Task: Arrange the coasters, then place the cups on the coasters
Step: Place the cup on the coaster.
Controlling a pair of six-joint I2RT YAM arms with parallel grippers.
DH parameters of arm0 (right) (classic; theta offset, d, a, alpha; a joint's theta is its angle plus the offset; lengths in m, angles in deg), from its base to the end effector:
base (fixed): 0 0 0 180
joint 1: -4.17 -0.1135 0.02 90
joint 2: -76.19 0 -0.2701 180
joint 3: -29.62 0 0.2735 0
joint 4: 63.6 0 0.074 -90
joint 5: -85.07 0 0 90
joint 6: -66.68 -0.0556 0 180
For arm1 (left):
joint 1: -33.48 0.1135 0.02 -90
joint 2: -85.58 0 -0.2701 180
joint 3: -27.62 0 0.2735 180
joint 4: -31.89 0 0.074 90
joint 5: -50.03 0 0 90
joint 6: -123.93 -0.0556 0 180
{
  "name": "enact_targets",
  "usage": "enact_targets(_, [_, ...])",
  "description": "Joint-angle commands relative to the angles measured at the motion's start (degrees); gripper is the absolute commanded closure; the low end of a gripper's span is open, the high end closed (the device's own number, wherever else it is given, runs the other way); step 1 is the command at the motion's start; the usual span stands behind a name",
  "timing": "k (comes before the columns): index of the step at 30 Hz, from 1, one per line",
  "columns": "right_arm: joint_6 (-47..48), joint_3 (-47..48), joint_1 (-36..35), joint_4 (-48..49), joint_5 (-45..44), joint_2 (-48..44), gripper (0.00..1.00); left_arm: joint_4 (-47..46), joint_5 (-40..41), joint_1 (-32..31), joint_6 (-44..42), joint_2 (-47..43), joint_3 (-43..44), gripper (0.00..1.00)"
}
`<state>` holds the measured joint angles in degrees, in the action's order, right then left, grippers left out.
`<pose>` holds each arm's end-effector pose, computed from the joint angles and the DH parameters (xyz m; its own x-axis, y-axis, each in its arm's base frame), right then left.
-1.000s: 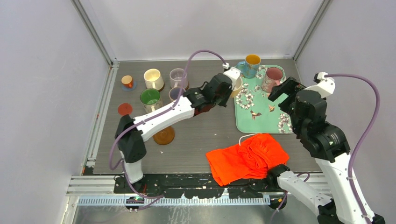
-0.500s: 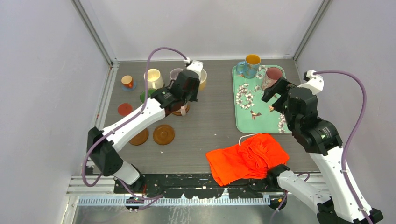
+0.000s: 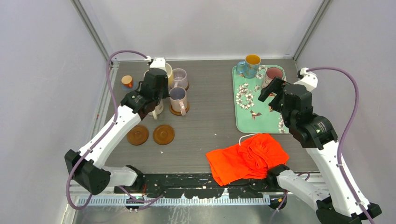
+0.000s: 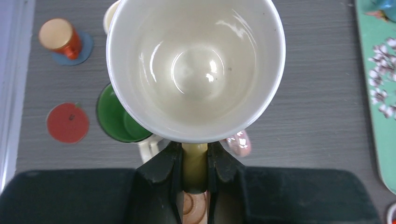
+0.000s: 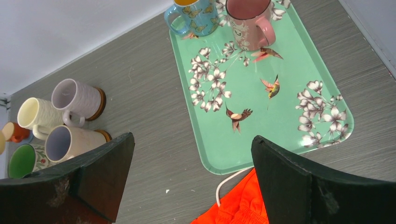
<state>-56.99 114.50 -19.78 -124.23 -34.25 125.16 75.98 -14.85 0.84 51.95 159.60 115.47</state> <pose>0.1714 0.0463 0.4264 -0.2889 0.4006 -0.8695 0.2556 0.9075 0.3332 0.2810 -0.1520 0.3759 -0.4591 -0.0386 -0.8876 0.0395 0.9972 -0.0638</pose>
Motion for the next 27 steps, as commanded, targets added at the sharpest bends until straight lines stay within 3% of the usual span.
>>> enact_targets(1, [1.58,0.58,-0.08,2.15,1.38,1.22,0.00,-2.39,3.67,4.47,2.52,-4.35,-0.72,1.00])
enact_targets(15, [2.55,0.74,-0.32,2.88,3.60,2.42,0.00,-4.60,5.70,20.54,7.72,-6.81,-7.95,1.00])
enact_targets(27, [3.69,0.34,-0.88,3.21,4.27,2.97,0.00,-9.83,6.10,27.80,9.79,-0.52,-10.46,1.00])
